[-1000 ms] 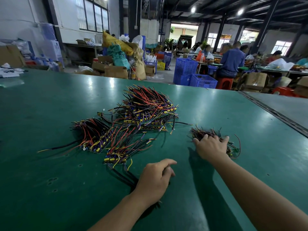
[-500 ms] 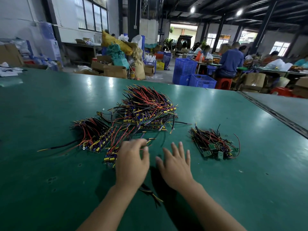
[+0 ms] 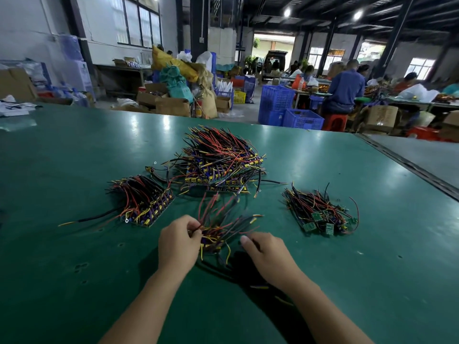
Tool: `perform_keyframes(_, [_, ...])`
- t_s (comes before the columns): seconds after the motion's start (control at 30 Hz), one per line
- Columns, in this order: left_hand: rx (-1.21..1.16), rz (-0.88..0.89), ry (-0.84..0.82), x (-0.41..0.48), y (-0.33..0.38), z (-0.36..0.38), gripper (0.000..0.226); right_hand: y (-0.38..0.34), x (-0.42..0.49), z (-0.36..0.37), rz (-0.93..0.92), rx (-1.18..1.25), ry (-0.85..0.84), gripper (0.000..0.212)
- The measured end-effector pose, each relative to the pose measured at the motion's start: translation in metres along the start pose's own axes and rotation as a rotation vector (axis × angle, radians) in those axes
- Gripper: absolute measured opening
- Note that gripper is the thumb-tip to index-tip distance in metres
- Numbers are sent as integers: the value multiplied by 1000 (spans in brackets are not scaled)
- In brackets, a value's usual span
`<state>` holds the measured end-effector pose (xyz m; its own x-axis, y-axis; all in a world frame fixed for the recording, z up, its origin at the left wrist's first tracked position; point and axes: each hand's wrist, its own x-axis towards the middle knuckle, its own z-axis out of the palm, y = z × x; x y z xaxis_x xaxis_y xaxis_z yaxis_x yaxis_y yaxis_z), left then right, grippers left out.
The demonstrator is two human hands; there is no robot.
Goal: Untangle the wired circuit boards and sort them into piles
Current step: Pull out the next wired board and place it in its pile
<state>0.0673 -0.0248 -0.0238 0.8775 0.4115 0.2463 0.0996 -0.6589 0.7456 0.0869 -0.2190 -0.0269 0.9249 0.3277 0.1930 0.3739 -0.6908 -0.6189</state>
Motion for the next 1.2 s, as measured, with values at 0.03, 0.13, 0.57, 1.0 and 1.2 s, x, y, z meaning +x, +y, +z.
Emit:
perform_keyframes(0.03, [-39, 10, -6, -1, 1, 2, 10, 0, -1, 1, 18, 24, -11, 34])
perform_keyframes(0.13, [-215, -15, 14, -1, 4, 7, 12, -3, 0, 3, 128, 264, -28, 18])
perform_keyframes(0.57, [-1169, -422, -72, 9, 9, -1, 28, -12, 4, -16, 392, 1488, -49, 8])
perform_keyframes(1.0, [-1599, -519, -332, 3, 20, -2, 19, -15, -3, -14, 332, 1103, -105, 52])
perform_keyframes(1.2, [-1568, -519, -359, 0, 21, 2, 21, -18, -8, -16, 324, 1158, -143, 18])
